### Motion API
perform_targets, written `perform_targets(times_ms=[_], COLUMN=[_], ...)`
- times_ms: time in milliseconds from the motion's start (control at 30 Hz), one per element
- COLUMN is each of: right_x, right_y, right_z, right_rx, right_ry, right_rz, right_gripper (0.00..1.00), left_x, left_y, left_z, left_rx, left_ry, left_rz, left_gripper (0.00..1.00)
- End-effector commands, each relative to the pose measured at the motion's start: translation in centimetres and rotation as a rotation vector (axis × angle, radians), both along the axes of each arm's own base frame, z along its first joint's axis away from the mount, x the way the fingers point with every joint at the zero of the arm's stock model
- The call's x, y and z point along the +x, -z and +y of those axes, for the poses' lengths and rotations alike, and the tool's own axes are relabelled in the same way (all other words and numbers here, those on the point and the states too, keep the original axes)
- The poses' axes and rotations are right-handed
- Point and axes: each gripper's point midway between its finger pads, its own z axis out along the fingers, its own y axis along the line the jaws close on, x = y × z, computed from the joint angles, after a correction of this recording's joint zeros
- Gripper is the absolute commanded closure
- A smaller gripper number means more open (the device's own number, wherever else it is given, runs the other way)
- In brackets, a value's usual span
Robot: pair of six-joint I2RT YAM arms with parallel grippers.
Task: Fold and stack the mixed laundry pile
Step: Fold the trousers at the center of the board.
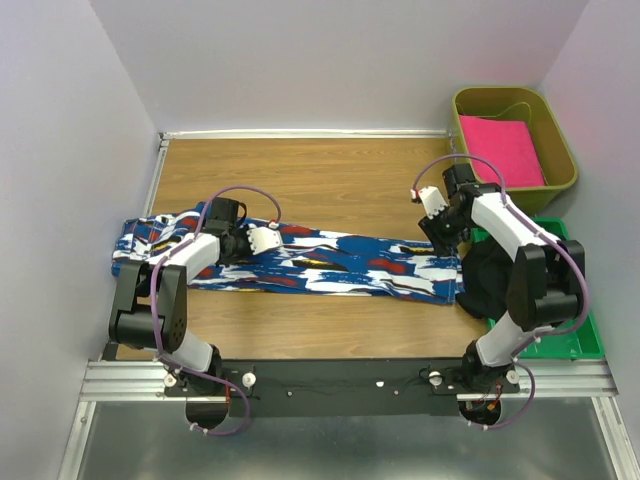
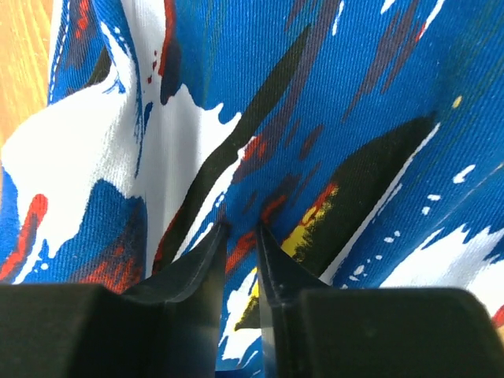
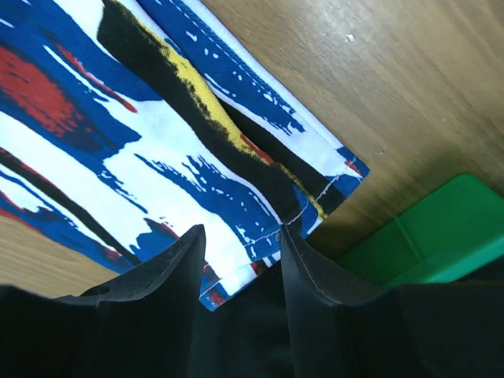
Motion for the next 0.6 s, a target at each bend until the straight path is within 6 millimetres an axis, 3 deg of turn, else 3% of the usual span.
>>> perform_targets(times_ms=[0,200,567], right_x=[0.7,0.5,1.2], right_y=[0.9,3.4,3.8], right_z=[-0.9,-1.5,-1.6], right_rx=[-0.062,-0.098,-0.089], right_ry=[-0.061,-0.071,-0.056], right_rz=[0.02,0.076,0.083], right_gripper=[0.5,0.52,0.43], left_x=[-1.9,-1.7,-2.2], left_y=[1.4,1.0,-0.1], left_z=[2.4,3.2,3.1], left_rx=[0.103,0.147,0.139], left_ry=[-0.006,-0.001,0.005], left_rz=[0.065,0.035,0.013], left_gripper=[0.67,0.62,0.59])
